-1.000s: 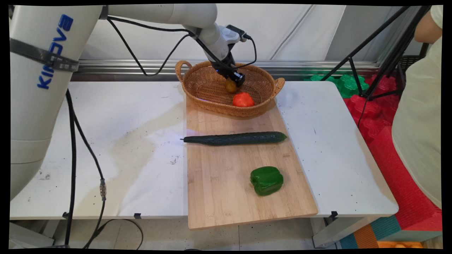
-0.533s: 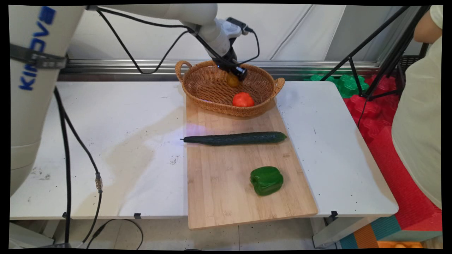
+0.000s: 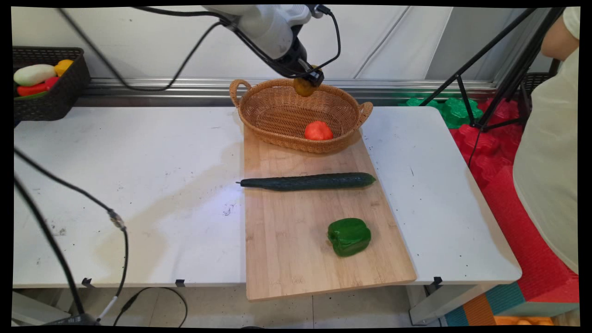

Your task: Place the picked object on the cutting board

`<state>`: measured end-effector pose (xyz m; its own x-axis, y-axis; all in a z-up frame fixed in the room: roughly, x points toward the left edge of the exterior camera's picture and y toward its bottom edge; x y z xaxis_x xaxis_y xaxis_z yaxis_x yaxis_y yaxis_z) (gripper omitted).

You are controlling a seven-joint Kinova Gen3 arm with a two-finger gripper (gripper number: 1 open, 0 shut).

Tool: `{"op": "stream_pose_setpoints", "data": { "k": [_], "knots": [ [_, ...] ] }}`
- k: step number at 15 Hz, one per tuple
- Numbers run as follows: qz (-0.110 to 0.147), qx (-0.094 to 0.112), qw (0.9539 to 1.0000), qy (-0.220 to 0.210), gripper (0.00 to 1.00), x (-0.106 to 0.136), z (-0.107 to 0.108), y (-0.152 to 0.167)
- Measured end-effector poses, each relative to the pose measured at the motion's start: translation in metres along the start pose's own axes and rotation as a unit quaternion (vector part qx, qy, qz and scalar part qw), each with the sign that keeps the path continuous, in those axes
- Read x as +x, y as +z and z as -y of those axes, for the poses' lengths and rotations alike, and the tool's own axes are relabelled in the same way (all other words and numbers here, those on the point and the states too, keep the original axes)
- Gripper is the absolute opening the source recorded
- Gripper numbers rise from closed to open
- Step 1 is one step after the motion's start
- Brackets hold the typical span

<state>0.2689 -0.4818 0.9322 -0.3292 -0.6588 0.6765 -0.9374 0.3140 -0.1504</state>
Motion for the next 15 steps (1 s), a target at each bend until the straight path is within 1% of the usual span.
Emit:
{"op": "stream_pose_setpoints", "data": {
  "k": [1, 3, 5, 9, 12, 15],
  "knots": [
    [-0.003, -0.003, 1.0, 0.007, 0.0, -0.007, -0.006, -0.016],
    [-0.003, -0.01, 0.9998, 0.016, 0.0, -0.019, -0.016, -0.037],
    [-0.001, -0.021, 0.9994, 0.028, 0.0, -0.034, -0.029, -0.06],
    [0.015, -0.049, 0.9968, 0.062, 0.0, -0.073, -0.057, -0.103],
    [0.03, -0.066, 0.9943, 0.078, 0.0, -0.095, -0.074, -0.118],
    [0.049, -0.078, 0.9918, 0.088, 0.0, -0.112, -0.089, -0.12]
  ]
}}
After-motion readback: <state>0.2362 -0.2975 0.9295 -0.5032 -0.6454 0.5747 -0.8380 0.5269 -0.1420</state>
